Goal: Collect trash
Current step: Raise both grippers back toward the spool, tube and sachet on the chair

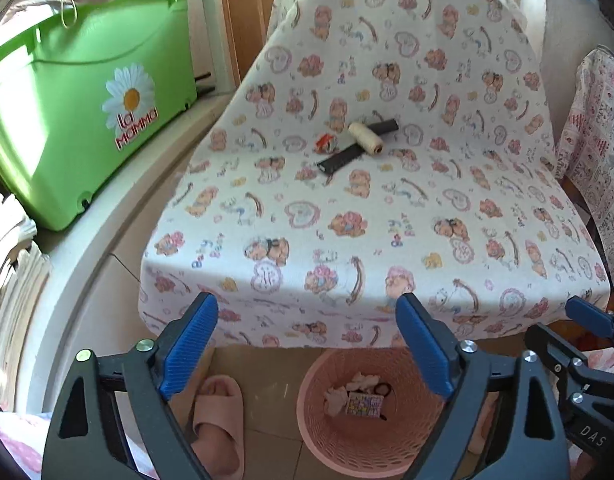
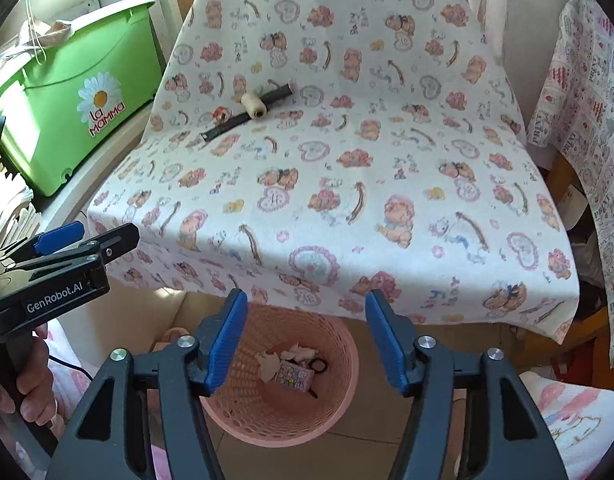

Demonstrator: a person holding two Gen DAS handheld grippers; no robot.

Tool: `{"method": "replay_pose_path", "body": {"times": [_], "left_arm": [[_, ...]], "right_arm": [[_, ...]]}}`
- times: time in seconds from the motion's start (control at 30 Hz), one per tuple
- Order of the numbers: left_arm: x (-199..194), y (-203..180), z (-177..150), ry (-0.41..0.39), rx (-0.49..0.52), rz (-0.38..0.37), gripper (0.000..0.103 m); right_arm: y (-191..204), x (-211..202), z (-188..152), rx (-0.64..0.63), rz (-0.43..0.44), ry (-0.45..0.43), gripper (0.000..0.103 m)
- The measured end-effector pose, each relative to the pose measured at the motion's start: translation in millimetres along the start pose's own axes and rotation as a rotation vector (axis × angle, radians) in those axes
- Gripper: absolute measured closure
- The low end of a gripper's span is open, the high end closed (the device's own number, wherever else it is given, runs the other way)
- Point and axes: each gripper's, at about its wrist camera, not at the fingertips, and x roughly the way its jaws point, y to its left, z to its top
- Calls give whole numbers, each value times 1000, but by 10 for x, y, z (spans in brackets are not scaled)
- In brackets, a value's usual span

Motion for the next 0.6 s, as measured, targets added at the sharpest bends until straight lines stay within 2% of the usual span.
{"method": "replay_pose_path", "body": {"times": [0.07,0.2,0.37,0.47,0.53,0.6], "left_arm": [[-75,-4,29,-47,-5,7,5],[-171,32,80,-102,-16,7,2],[-251,115,112,-141,-29,6,2],[-344,160,226,-166,-27,-17,2],[-426,167,354,-188,-5,0,3],[-435,175,513,-154,31,-10,5]], "right_arm": [[-9,-99,42,-11,-17,-63,31],[-38,-203,114,-12,-9,-108,16],[-73,-248,188,3,-30,-125,14],[-93,-331,255,-3,-42,-166,14],[-108,-418,346,-4,-45,-205,14],[-127,-531,473,-10,-46,-256,14]]}}
